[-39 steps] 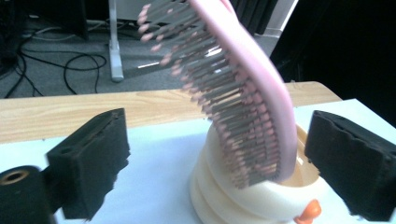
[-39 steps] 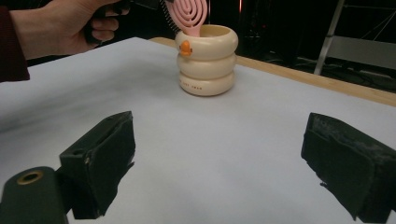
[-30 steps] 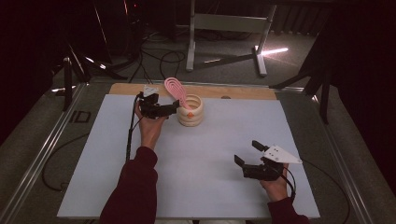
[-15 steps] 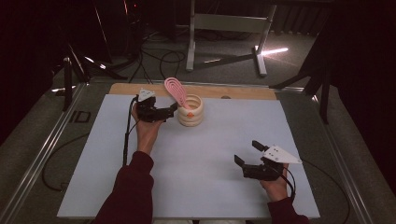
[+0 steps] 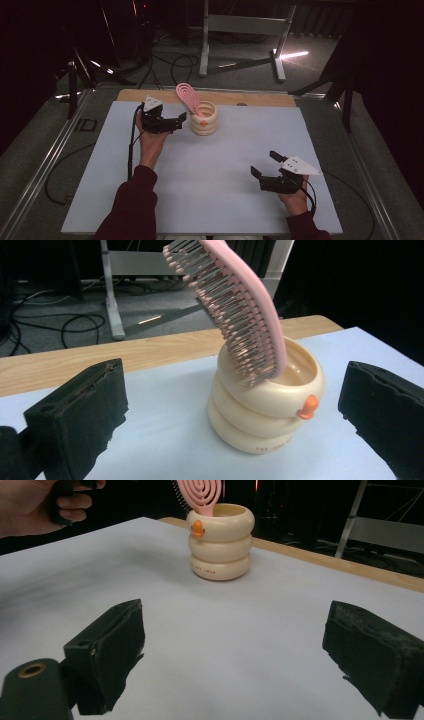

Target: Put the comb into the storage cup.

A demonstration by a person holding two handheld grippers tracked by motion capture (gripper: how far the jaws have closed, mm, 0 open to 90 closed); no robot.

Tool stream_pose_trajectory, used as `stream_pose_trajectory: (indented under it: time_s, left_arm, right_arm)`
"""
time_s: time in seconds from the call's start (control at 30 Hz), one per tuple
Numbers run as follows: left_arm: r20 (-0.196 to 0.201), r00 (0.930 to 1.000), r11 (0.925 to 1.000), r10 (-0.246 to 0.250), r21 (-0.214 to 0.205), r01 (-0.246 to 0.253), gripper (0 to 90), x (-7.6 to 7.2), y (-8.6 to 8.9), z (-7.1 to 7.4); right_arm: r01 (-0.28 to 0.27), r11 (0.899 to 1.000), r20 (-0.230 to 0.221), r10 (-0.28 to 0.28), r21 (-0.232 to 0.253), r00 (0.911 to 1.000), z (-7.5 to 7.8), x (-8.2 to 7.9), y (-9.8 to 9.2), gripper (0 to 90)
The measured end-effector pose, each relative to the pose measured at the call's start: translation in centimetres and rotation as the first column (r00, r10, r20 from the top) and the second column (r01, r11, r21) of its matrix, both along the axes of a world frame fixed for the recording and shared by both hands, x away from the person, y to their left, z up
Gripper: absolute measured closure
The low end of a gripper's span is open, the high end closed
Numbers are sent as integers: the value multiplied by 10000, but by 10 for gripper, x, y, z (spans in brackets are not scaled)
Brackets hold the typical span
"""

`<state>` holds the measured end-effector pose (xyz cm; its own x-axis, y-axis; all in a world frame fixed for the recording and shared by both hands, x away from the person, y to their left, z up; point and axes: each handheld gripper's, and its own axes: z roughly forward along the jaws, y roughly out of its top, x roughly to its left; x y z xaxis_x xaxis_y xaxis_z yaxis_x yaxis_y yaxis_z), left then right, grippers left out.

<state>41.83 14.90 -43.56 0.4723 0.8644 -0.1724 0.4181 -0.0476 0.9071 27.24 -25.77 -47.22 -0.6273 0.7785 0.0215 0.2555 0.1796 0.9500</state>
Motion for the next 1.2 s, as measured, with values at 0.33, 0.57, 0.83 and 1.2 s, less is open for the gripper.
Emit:
stream_pose_trajectory:
  time_s: [0.33, 0.57, 0.83, 1.2]
  left_arm:
    - [111, 9995, 9995, -280, 142, 278, 0, -15, 11, -1]
    - [325, 9987, 9991, -399, 170, 394, 0, -29, 21, -3]
    - [649, 9969, 9990, -443, 38, 441, 0, -49, 36, 1]
    - [973, 9935, 9982, -597, 114, 588, 0, -80, 61, 2]
  right_arm:
    - [34, 10000, 11, -34, -5, 10000, 0, 0, -1, 99]
    - [49, 10000, -8, -49, -29, 10000, 0, 0, -1, 99]
    - [98, 9999, 31, -98, -36, 9999, 0, 0, -1, 99]
    - [124, 9999, 40, -123, -64, 9999, 0, -1, -3, 99]
